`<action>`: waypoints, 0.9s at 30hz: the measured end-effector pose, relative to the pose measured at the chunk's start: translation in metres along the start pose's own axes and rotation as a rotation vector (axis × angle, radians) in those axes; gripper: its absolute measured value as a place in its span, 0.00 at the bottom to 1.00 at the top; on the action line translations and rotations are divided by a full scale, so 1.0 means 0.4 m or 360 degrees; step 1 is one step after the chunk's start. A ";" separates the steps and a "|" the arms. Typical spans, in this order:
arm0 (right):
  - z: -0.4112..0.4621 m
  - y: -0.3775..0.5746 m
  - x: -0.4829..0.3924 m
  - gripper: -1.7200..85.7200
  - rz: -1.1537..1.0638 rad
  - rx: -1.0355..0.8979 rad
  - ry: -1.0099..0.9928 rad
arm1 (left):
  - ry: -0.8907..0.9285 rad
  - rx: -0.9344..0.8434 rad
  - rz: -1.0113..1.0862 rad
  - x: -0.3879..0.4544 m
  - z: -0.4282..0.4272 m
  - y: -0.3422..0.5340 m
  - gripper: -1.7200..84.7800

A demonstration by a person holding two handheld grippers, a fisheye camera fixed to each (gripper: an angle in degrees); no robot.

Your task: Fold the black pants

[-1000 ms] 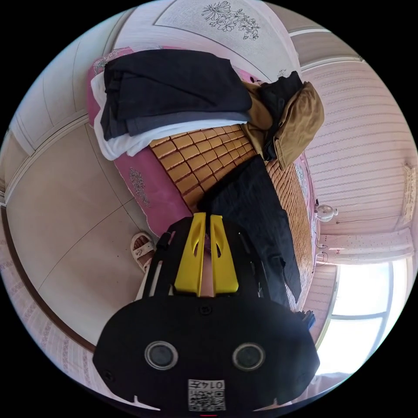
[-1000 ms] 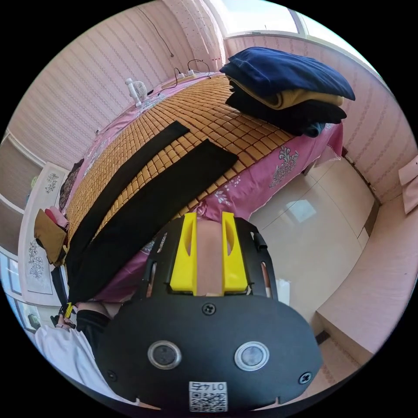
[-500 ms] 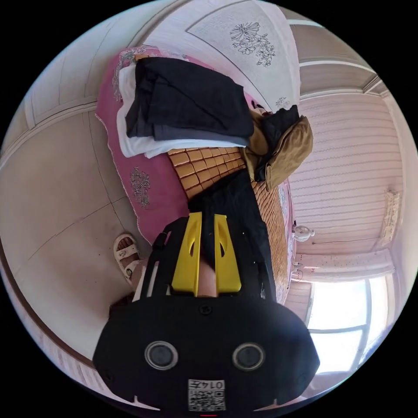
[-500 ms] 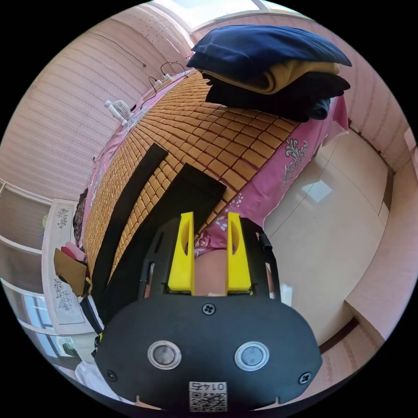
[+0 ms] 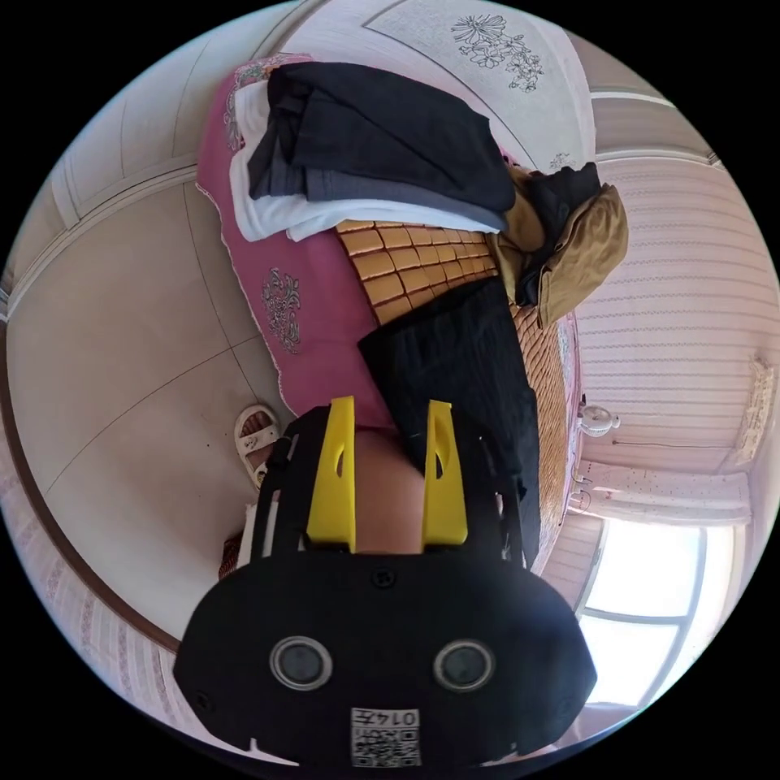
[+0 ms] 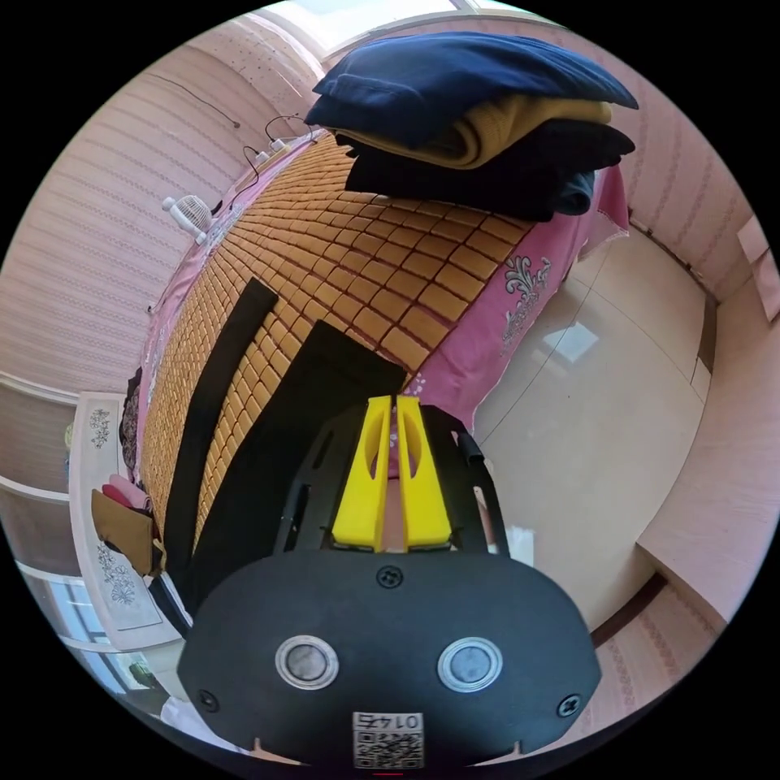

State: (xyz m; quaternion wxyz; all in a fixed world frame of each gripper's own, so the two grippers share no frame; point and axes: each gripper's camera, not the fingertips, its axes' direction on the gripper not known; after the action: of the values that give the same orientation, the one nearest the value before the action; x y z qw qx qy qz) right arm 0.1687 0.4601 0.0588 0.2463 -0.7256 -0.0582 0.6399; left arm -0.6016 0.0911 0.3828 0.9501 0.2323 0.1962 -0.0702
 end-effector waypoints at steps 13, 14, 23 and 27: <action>-0.183 0.055 -0.075 0.02 -0.0442 0.0192 0.0065 | -0.0016 -0.0017 0.0292 0.116 -0.053 0.005 0.01; -0.196 0.064 -0.088 0.02 -0.0507 0.0206 0.0112 | 0.0005 -0.0003 0.0322 0.124 -0.067 0.011 0.01; -0.255 -0.023 -0.222 0.02 -0.0599 0.0299 -0.0069 | 0.0090 0.0083 0.0540 0.275 -0.119 -0.010 0.01; -0.211 -0.141 -0.382 0.04 -0.0671 0.0211 -0.0093 | 0.0156 0.0119 0.0635 0.434 -0.074 -0.093 0.02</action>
State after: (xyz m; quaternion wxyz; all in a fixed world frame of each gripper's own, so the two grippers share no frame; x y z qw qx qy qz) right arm 0.2358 0.4242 0.2258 0.4200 -0.6607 -0.1737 0.5974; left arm -0.4613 0.0646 0.2729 0.9252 0.3048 0.1895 0.1236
